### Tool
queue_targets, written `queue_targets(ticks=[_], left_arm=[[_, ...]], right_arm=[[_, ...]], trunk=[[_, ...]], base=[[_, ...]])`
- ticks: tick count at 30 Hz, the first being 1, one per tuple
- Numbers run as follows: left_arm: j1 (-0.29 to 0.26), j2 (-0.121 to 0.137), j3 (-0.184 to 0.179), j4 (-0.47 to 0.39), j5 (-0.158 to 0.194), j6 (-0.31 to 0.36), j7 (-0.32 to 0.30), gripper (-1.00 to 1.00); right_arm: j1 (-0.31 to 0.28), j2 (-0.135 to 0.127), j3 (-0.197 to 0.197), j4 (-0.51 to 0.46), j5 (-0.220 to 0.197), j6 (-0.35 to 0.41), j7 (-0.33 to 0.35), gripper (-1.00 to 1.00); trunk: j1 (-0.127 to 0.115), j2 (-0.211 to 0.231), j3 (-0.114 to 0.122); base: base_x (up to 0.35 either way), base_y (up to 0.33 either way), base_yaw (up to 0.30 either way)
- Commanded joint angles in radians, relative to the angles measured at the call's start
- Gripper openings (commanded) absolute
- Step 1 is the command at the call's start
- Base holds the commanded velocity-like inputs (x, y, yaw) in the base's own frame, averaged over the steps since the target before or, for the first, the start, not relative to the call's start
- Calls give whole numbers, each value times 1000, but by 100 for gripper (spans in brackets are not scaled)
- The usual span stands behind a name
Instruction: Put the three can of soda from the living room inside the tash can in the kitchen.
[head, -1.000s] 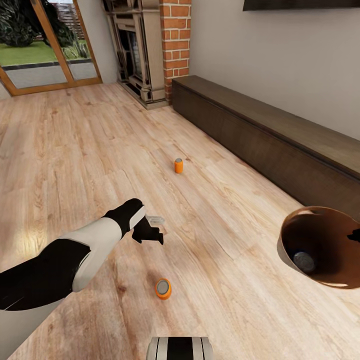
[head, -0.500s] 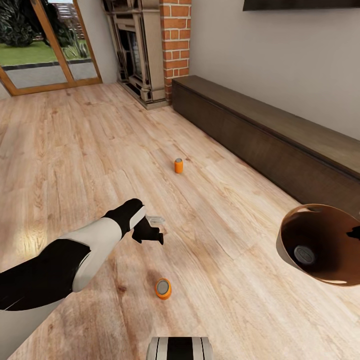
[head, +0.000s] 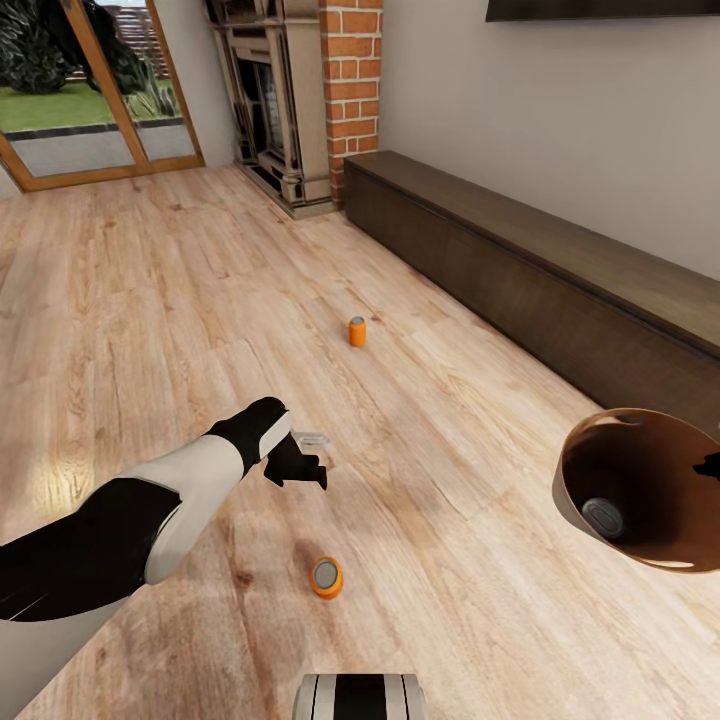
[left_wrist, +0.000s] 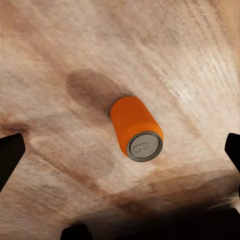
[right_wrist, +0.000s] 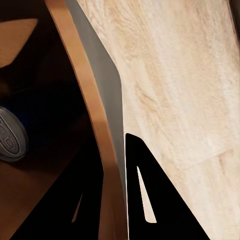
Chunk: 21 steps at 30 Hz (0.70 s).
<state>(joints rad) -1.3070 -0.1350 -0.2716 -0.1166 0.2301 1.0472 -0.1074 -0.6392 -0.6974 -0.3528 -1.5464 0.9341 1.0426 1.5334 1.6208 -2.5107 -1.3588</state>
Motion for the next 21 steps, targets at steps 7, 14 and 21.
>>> queue_targets(ticks=[7, 14, 21], left_arm=[[0, 1, 0, 0, 0, 0, 0, 100], [0, 1, -1, 0, 0, 0, -1, 100], [0, 1, -1, 0, 0, 0, 0, 100]], right_arm=[[0, 1, 0, 0, -2, 5, 7, -100], [0, 0, 0, 0, -2, 5, 7, -100], [0, 0, 0, 0, -2, 5, 7, -100]], trunk=[[0, 0, 0], [2, -1, -15], [5, -3, -42]], base=[[0, 0, 0], [0, 0, 0], [0, 0, 0]])
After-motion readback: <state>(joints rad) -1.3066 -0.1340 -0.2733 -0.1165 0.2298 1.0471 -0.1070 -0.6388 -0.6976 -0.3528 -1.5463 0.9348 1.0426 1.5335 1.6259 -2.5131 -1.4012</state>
